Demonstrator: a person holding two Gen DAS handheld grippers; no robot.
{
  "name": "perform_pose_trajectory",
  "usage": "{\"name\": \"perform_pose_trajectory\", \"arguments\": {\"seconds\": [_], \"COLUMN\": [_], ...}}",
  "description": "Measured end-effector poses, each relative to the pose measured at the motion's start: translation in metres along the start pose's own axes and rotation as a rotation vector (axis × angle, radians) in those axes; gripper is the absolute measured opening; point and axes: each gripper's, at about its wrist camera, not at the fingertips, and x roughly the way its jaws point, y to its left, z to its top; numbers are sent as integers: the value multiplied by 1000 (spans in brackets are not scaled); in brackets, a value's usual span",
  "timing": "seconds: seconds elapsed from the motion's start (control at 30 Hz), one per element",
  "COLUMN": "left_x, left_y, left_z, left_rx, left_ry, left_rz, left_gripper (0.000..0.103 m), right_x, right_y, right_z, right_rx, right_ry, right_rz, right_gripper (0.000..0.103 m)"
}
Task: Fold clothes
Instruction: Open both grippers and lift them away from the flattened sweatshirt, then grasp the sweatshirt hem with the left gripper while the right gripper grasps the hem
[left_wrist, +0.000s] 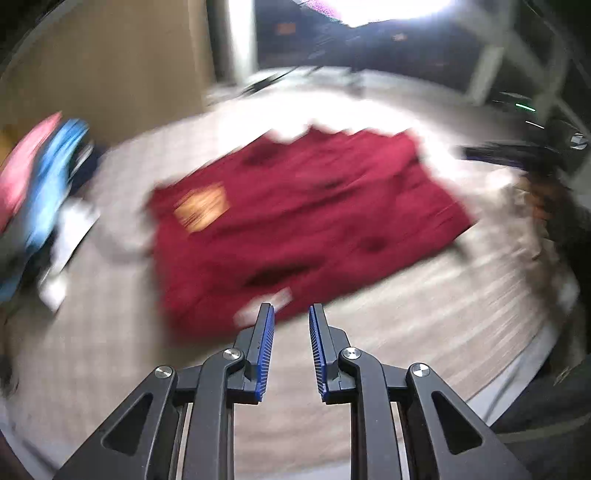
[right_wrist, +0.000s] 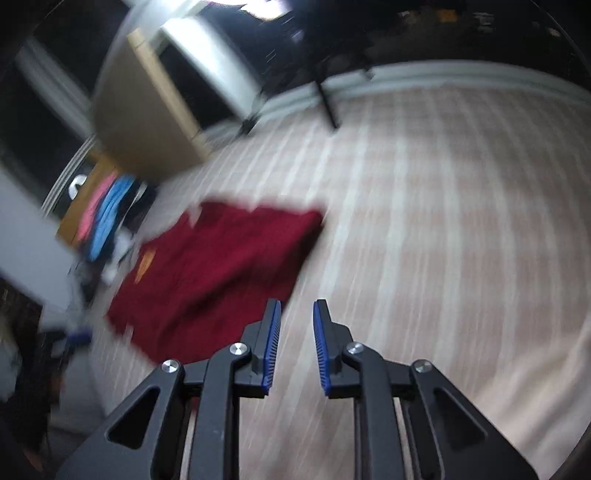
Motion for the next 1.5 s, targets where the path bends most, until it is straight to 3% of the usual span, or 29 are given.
{"name": "perform_pose_trajectory", "arguments": {"seconds": [0.17,0.23,0.47,0.6,0.87,0.93,1.03,1.1,1.17,1.5], "left_x": [23,30,48,57,53,57,58,54,51,46], "left_y": [42,43,49,54,59,63,71,77,80,87], "left_z": [-27,-26,-24,-17,16,23,29,32,32,10], "left_rx": [-76,-53,76,116,87,81,46,13,9,60], "left_ry": [44,31,2,-30,-123,-104,-90,-98,-96,-85], "left_rz": [13,4,83,83,1,-17,-80,-127,-144,-87], "left_gripper": [19,19,21,21,21,16,0,0,0,2], "right_x": [-2,3,13,19,40,43,43,39,35,28], "right_y": [33,41,65,75,100,103,101,97,96,97], "right_z": [-58,-68,-83,-83,-71,-67,-59,-53,-47,-41], "right_rx": [-71,-75,-152,-189,-282,-279,-229,-183,-158,-113], "right_ry": [62,60,38,32,37,27,12,-3,-6,-2], "right_rz": [-11,-34,-116,-140,-182,-183,-150,-131,-125,-126], "right_gripper": [18,18,21,22,22,22,20,8,7,6]}}
